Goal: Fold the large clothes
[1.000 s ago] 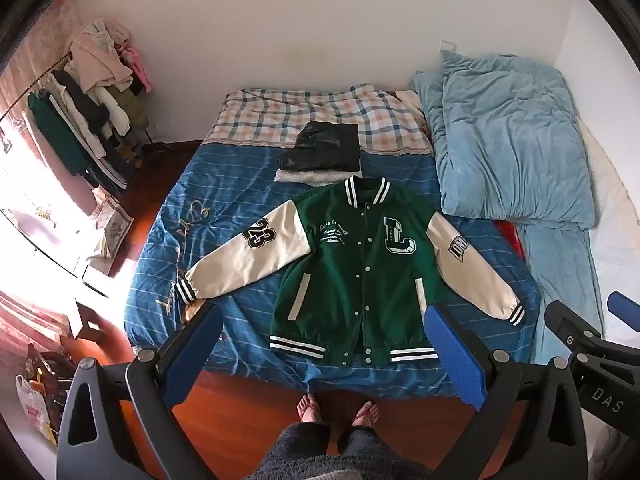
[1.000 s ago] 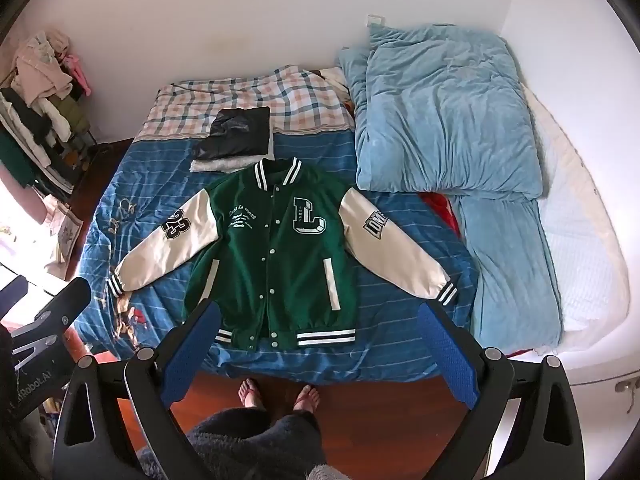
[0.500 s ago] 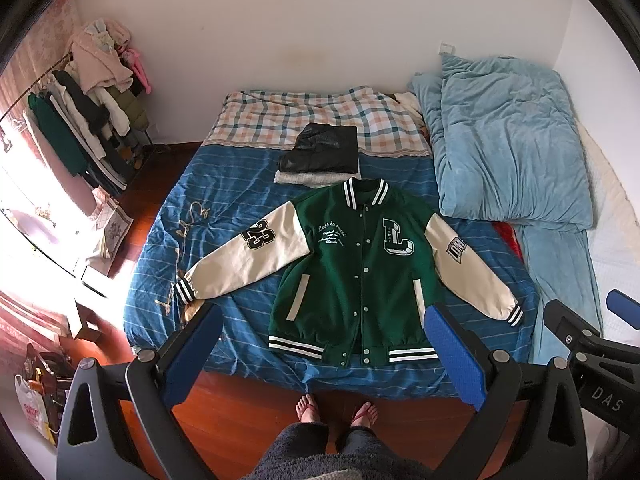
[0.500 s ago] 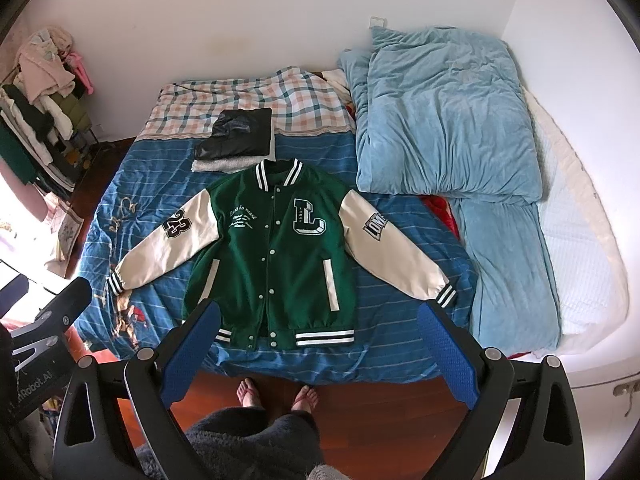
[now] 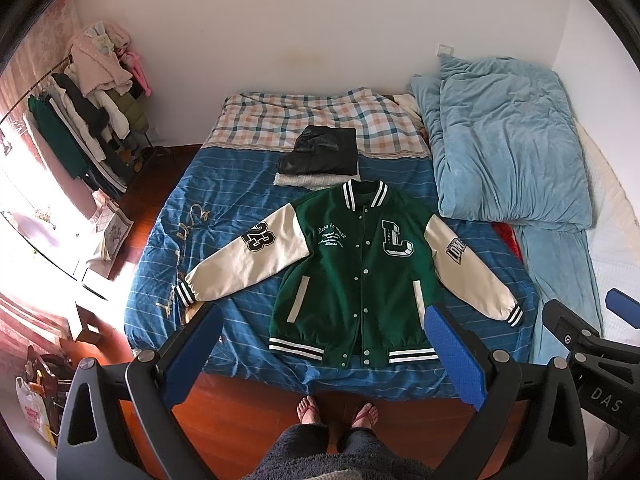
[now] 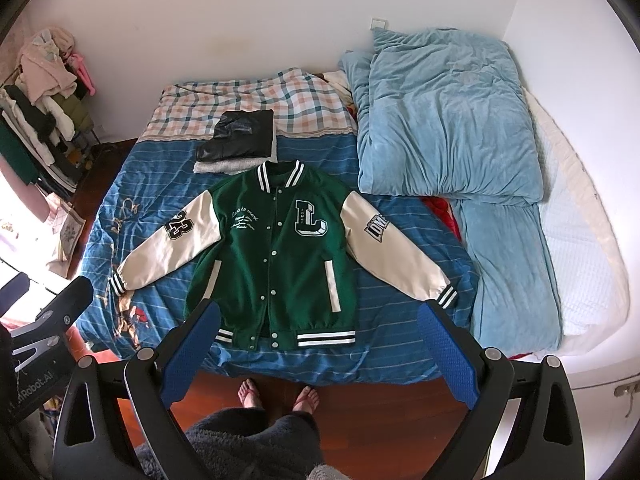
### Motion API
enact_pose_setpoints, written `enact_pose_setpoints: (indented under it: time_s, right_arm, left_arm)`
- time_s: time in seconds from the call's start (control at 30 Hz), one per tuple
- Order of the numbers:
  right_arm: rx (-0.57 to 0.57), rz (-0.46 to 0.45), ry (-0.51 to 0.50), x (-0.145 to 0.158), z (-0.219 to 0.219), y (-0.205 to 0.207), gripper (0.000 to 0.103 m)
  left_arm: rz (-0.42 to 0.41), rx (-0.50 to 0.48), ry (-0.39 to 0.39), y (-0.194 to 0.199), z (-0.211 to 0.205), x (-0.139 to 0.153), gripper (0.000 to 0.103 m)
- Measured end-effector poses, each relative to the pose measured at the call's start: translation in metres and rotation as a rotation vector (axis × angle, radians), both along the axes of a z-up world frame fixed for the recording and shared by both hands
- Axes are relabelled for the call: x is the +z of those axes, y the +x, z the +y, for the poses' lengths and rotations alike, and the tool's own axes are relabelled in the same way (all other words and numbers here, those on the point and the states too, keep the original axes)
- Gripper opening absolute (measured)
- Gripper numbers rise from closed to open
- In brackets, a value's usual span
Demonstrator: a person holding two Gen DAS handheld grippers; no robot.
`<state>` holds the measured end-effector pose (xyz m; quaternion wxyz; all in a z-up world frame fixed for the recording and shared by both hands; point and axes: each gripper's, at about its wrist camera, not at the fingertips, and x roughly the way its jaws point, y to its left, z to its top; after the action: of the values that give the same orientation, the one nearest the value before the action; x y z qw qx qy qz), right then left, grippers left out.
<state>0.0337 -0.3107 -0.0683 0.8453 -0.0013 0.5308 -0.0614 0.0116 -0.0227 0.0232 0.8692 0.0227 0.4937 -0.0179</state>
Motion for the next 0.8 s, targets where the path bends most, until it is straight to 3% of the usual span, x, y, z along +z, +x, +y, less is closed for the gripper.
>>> enact_pose_setpoints:
  time_s: [0.8]
  right_arm:
    - [0.003,-0.003,0.001,0.005,-0.001,-0.002,0.1]
  left_arm:
    - [-0.008,0.001,-0.004,0.0,-0.003,0.009,0.103]
